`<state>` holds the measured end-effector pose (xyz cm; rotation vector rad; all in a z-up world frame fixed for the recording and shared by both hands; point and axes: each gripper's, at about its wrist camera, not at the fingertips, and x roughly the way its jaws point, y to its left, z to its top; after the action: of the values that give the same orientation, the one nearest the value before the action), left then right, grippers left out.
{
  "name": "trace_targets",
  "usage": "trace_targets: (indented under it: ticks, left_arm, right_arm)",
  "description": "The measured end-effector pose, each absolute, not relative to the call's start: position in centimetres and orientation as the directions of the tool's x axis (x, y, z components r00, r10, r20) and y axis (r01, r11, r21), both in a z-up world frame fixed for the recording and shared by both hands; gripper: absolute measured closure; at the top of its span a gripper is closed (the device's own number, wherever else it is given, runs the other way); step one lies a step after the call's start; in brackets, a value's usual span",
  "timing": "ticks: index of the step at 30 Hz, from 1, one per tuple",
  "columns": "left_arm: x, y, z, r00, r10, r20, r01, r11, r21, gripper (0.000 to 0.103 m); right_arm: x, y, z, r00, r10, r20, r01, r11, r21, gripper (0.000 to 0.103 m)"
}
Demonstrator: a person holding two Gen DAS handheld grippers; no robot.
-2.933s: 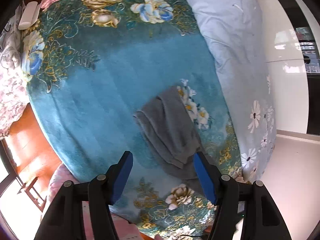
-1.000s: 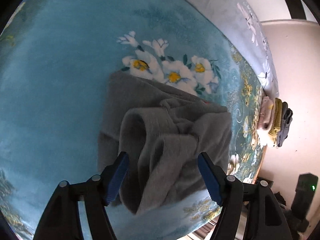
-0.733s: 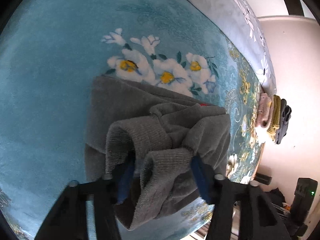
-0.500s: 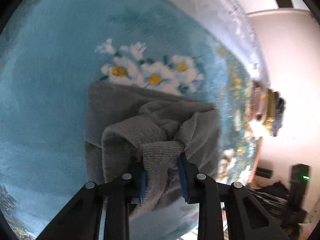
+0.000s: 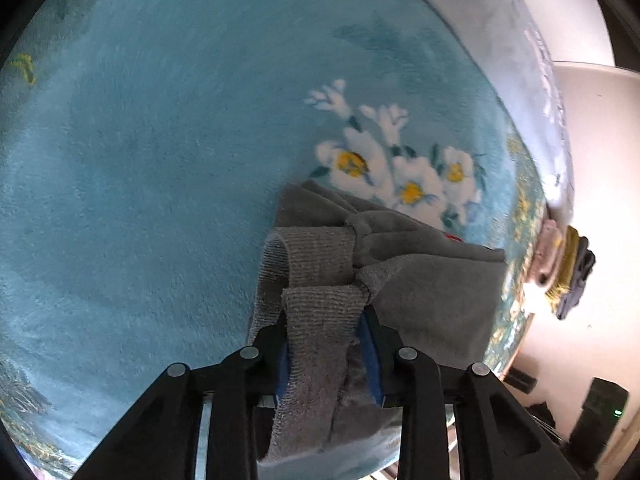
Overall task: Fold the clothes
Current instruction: 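Grasp the folded sweatpants with the left gripper while the right gripper grasps the other end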
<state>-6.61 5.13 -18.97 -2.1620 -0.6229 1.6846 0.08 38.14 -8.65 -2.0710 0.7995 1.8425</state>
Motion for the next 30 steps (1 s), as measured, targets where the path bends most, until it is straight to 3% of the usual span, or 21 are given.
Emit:
trace_targets:
  ticks: [7,15,21,26,28,30]
  left_arm:
    - [-6.1,4.7,-19.6,0.190,0.542,-0.819,0.147,-0.840,-0.522,0.068]
    - [-5.9,5.4,-20.4,0.200,0.545,-0.814,0.126,-0.838,-0.530,0.067]
    - [-6.1,5.2,-20.2,0.205,0.551,-0.809,0.145,-0.835,-0.531,0.066]
    - [-5.1,3.8,-17.0,0.182,0.551,-0.815,0.088,-0.834,-0.544,0.048]
    - [-4.6,2.9,-16.1,0.162,0.545,-0.823,0.062,-0.838,-0.542,0.039]
    - [-4.2,2.3,-16.5,0.164,0.532,-0.831,0.064,-0.846,-0.529,0.038]
  right_arm:
    - [-2.8,37.2,-12.0,0.042,-0.272,-0.961,-0.540,-0.815,0.207,0.071]
    - [-3.5,36.6,-18.4,0.201,-0.222,-0.954,-0.476,-0.873,0.103,0.071]
    - [-4.5,36.3,-18.5,0.233,-0.215,-0.948,-0.444,-0.891,0.093,0.070]
    - [-4.2,37.3,-14.9,0.115,-0.272,-0.955,-0.451,-0.871,0.194,0.070]
    - [-4.1,38.1,-13.5,0.065,-0.261,-0.963,-0.445,-0.871,0.206,0.063]
    - [-4.1,39.2,-13.3,0.046,-0.243,-0.969,-0.467,-0.863,0.194,0.059]
